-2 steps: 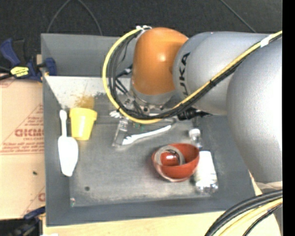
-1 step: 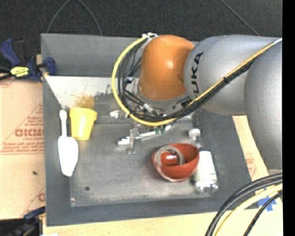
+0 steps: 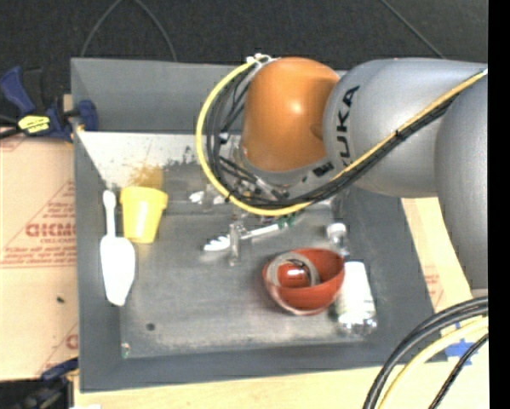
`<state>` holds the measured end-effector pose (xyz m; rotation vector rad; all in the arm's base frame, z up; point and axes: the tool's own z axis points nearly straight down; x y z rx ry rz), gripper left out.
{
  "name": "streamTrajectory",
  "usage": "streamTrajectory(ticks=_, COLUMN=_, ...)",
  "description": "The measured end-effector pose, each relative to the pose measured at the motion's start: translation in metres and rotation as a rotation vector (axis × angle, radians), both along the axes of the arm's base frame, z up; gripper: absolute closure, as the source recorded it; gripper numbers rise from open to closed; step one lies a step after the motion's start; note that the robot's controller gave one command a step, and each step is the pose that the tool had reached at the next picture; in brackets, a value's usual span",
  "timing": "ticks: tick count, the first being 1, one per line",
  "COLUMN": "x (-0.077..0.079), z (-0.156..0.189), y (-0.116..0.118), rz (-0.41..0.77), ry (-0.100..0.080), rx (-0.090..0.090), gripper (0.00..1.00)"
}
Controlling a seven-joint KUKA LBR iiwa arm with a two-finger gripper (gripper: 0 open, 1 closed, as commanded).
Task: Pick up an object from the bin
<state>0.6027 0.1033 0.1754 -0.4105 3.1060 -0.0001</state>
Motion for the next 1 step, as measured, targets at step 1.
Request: streamTrajectory(ticks=1, x=0.0121, z=0.0724, y=0.0090, rz=-0.221, ry=-0.010, rx=0.005, gripper=0.00)
